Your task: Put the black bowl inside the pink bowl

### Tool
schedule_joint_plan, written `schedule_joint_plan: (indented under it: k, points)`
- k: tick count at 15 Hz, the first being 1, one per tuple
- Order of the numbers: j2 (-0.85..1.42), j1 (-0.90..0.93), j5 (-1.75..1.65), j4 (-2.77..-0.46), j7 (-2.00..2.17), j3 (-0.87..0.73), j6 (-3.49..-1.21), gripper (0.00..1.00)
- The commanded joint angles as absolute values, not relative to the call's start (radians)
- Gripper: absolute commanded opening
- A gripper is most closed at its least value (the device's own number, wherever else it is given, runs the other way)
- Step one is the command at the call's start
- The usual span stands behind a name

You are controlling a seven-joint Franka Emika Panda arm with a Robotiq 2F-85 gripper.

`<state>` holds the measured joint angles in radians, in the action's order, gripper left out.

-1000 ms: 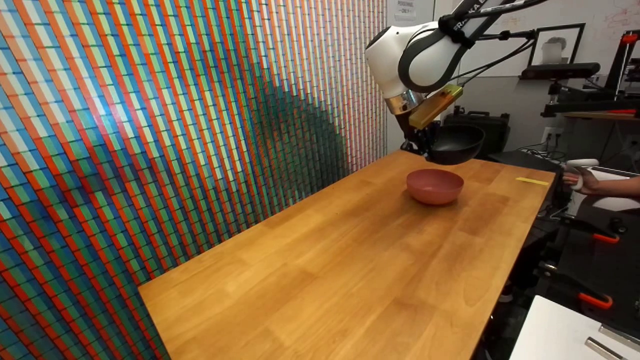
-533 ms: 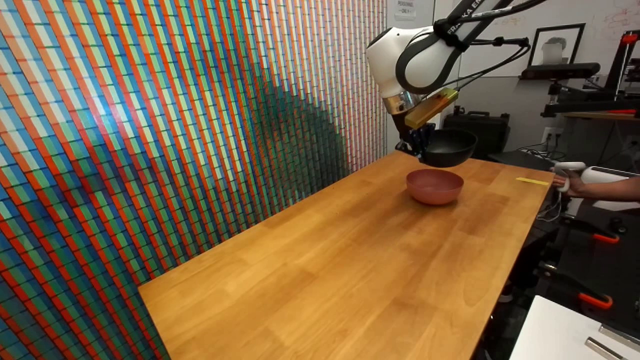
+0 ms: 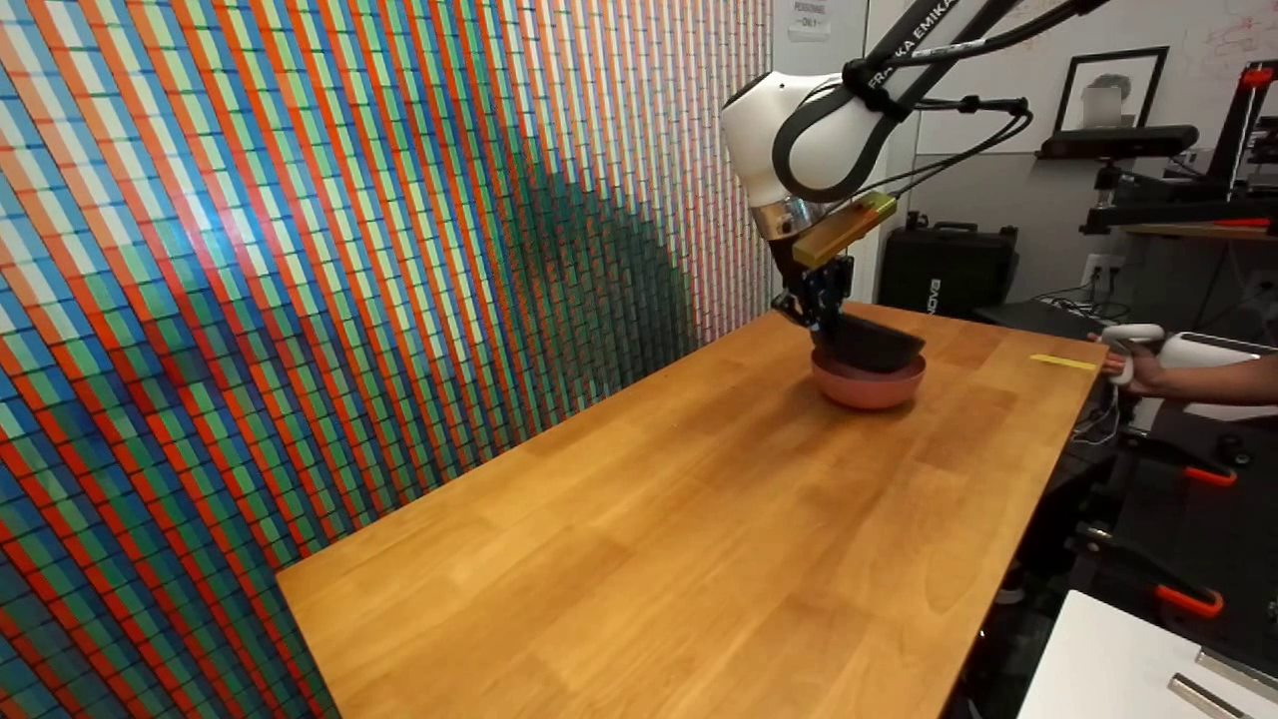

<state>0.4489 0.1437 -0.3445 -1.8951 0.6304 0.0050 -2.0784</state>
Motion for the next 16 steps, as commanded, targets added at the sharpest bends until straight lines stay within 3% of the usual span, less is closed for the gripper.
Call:
schedule_joint_plan:
  k: [1,6,16]
  points:
    - [0.471,0.150,-0.302,-1.850,0.586,-0.008,-2.068,0.61]
    - [0.464,0.151,-0.288,-1.848,0.580,-0.012,-2.054,0.98]
    - [0.213,0.152,-0.188,-1.884,0.397,0.046,-1.980,1.00]
